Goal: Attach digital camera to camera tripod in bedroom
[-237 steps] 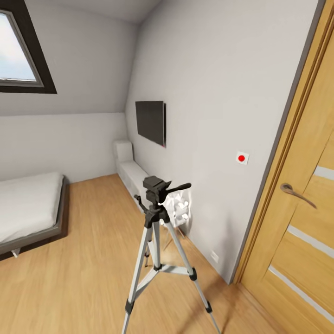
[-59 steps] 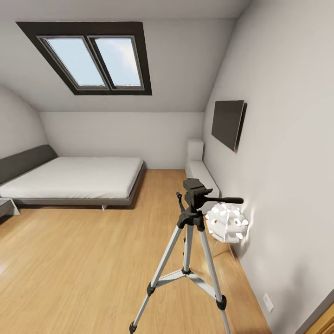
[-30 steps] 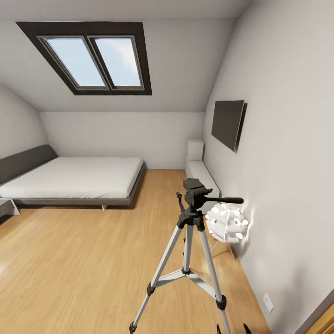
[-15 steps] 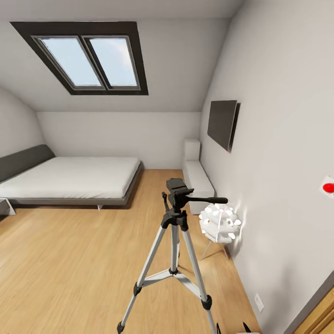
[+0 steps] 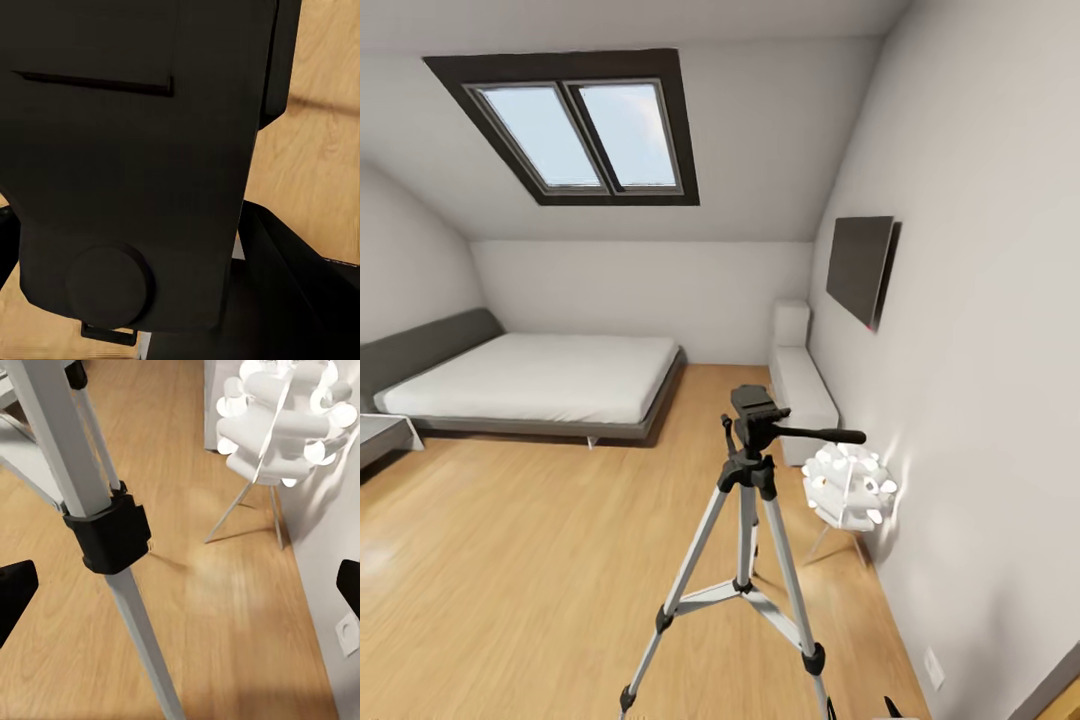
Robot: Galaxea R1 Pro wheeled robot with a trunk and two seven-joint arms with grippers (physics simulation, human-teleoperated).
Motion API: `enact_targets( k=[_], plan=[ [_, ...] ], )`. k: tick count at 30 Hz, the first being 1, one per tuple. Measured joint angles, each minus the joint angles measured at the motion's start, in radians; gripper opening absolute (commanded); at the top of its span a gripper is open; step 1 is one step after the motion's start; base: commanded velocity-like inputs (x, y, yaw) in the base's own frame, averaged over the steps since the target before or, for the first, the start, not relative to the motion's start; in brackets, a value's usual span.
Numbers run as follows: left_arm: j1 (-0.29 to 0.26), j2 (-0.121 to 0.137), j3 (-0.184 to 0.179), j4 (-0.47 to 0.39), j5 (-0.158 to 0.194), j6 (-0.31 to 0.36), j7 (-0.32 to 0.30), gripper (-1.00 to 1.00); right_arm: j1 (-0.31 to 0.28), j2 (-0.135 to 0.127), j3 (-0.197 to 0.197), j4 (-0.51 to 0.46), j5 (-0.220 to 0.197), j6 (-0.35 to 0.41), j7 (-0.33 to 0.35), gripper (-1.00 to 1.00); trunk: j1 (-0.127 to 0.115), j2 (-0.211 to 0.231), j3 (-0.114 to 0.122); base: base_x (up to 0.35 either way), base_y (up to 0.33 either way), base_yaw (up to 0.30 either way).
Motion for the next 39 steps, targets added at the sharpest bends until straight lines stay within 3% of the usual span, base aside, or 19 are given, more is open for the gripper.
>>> enact_targets(
  k=[11, 32, 39],
  plan=[
    [0.000, 0.000, 0.000, 0.000, 0.000, 0.000, 0.000, -1.00, 0.000, 0.000, 0.000, 0.000, 0.000, 0.000, 0.000, 1.00, 0.000, 0.000, 0.000, -0.073, -0.240, 0.182],
    [0.000, 0.000, 0.000, 0.001, 0.000, -0.001, 0.000, -1.00, 0.000, 0.001, 0.001, 0.000, 0.000, 0.000, 0.000, 1.00, 0.000, 0.000, 0.000, -0.007, -0.010, 0.005],
    [0.000, 0.000, 0.000, 0.000, 0.000, -0.001, 0.000, -1.00, 0.000, 0.002, 0.000, 0.000, 0.000, 0.000, 0.000, 1.00, 0.000, 0.000, 0.000, 0.000, 0.000, 0.171]
  ],
)
